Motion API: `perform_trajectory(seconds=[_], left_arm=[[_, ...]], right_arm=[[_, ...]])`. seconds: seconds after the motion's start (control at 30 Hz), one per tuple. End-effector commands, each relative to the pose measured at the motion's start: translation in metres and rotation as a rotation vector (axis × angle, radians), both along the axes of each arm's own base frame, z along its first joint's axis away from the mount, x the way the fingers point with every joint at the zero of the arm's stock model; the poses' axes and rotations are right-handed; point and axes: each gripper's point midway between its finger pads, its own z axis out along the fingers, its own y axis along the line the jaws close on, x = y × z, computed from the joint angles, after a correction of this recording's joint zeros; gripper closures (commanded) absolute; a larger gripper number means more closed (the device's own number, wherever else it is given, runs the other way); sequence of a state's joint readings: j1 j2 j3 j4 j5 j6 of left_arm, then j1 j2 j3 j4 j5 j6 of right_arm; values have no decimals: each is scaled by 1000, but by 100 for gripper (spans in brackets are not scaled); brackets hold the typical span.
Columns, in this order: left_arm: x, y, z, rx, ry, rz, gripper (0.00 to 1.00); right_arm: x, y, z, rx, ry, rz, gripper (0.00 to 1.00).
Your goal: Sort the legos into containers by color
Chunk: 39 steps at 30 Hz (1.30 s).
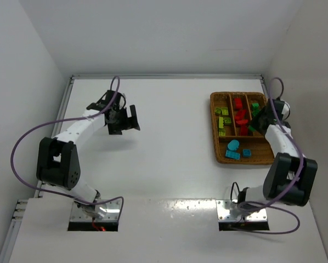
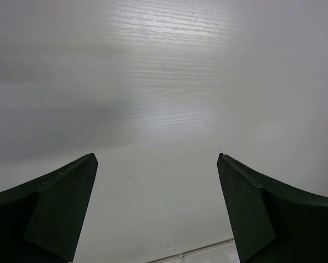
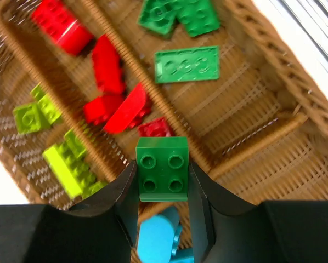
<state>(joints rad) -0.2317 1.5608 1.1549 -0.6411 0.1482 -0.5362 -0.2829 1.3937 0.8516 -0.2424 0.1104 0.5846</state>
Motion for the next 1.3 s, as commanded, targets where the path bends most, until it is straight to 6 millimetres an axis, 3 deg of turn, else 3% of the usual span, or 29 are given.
perform_trajectory(seconds=[0.0, 0.07, 0.4, 0.43, 0.6, 0.63, 0.73, 0.8, 0.87, 0.9, 1.03, 1.07, 1.13, 1.17, 1.23, 1.27], left_arm=[[5, 1, 10, -19, -40, -9, 3], [5, 1, 6, -17, -31, -9, 3], [12, -2, 0, -21, -11, -14, 3], [15, -3, 4, -23, -20, -14, 3], [16, -6, 5, -35, -21, -31, 3], [16, -6, 5, -35, -21, -31, 3], [16, -6, 5, -35, -21, -31, 3], [16, -7, 5, -43, -19, -35, 3], [16, -7, 8, -44, -28, -36, 3], [16, -7, 8, -44, -28, -36, 3], [19, -5, 17, -33, -58, -26, 3], [19, -5, 20, -35, -68, -26, 3], [21, 0, 19, -11, -73, -11, 3], [21, 1, 22, -5, -83, -6, 3], [23, 4, 22, 4, -84, 14, 3], [21, 5, 18, 6, -73, 32, 3]], right_arm=[[23, -14, 19, 31, -59, -30, 85], [30, -31, 14, 49, -47, -70, 85], [51, -67, -4, 51, -24, -143, 82], [56, -70, -2, 49, -30, -143, 79], [61, -76, -9, 42, -2, -160, 28], [63, -77, -6, 39, -10, -160, 22], [69, -73, 15, 6, -50, -143, 20], [69, -74, 41, -15, -89, -135, 20], [70, -58, 57, -28, -102, -81, 20], [70, -52, 76, -38, -136, -67, 20], [67, 8, 101, -80, -146, 95, 15], [71, 52, 98, -104, -121, 216, 13], [60, 101, 83, -135, -40, 336, 5], [51, 157, 73, -136, -5, 485, 2], [30, 207, 55, -126, 73, 611, 1], [14, 248, 47, -108, 90, 722, 1]])
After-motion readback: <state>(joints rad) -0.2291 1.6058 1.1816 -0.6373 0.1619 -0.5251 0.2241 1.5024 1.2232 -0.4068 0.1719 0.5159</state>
